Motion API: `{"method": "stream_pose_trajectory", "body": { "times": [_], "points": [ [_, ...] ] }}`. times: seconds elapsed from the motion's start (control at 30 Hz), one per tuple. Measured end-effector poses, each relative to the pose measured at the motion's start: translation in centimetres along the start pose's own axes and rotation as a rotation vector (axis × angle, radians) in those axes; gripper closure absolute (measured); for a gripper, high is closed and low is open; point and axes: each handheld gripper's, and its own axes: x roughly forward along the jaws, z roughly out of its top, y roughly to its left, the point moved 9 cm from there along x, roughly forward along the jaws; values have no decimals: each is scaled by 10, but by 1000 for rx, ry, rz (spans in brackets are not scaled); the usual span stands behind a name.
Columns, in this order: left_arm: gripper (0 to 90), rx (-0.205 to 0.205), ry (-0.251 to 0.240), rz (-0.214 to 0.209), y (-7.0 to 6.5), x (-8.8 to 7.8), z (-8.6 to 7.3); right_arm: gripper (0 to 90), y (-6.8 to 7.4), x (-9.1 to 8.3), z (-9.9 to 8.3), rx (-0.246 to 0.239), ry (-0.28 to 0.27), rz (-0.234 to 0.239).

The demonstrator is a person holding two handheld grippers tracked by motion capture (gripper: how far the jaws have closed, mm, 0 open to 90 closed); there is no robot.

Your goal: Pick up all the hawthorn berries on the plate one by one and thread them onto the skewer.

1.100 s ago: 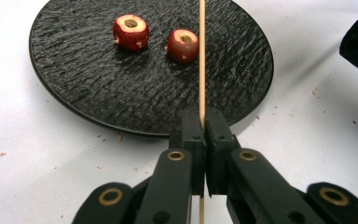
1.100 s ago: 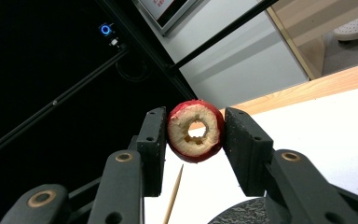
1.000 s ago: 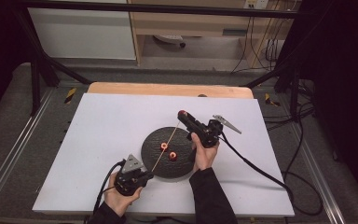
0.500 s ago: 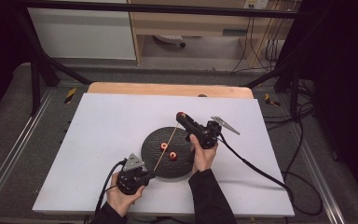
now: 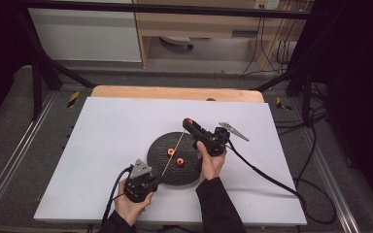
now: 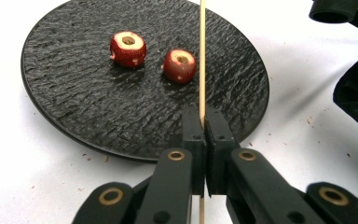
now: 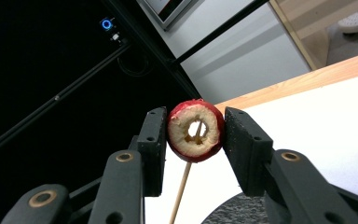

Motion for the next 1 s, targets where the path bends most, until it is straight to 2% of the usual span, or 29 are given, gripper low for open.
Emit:
{"method": "stream_pose_trajectory", "body": {
  "times": [0.13,0.23,0.37,0.5,0.7,0.87,1.0],
  "points": [
    [885,-16,3,0,-6,3,-1,611,1,-1,1,5,-3,3],
    [884,-30,3,-10,-13,3,-1,613,0,-1,1,-24,1,3],
    [885,-51,10,-6,-15,4,-3,615,0,-2,5,-47,-33,-3],
    [884,-84,-18,-20,-17,6,-1,616,0,-1,4,-52,-35,-1],
    [880,-101,-43,-25,-26,10,7,617,-1,2,-4,-40,-28,7],
    [881,-111,-37,-27,-24,15,9,616,3,-1,-7,-29,-11,18],
    [883,-118,-45,-23,-17,15,16,616,5,-3,-16,-36,25,22]
  ]
}}
